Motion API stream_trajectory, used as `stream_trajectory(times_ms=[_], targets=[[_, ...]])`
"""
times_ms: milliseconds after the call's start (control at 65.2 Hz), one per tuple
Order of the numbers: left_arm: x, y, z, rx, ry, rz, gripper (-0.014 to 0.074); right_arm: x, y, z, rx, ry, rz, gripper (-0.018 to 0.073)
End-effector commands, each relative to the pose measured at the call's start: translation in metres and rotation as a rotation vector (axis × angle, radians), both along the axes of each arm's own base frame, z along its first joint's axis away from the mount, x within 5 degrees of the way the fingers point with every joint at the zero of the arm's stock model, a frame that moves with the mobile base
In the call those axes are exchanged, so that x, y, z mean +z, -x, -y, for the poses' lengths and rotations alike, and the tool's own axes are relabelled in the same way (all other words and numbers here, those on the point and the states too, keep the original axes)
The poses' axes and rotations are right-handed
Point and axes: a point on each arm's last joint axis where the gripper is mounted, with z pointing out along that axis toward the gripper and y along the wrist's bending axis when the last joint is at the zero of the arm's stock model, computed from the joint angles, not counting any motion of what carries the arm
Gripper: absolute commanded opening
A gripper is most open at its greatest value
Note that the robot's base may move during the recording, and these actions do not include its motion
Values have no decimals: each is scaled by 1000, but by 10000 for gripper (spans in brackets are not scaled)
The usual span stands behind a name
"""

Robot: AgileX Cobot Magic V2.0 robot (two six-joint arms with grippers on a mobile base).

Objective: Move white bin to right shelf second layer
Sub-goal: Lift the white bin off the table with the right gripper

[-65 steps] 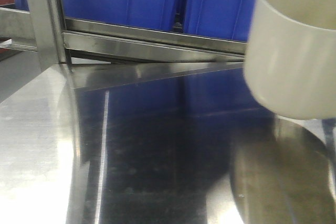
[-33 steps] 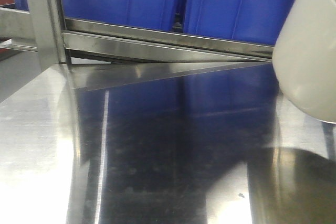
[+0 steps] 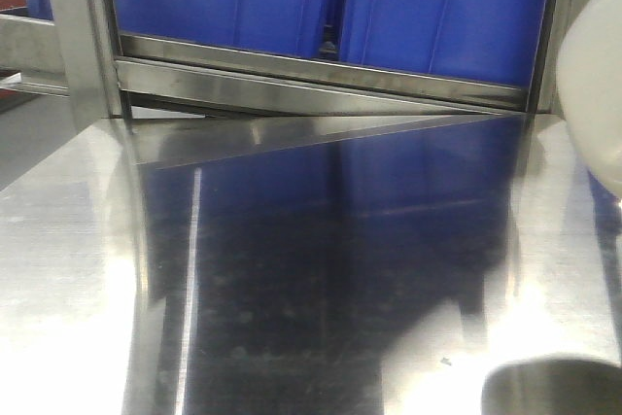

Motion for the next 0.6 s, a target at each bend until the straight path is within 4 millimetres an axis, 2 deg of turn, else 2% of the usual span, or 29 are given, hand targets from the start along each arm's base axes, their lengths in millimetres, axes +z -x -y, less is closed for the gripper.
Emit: stream_trajectory(times_ms=[0,583], targets=[[-4,-1,0,-5,10,64,85,16,-1,0,-2,-14,110,47],[-4,-1,0,-5,10,64,85,15,-1,0,-2,-14,105,47]])
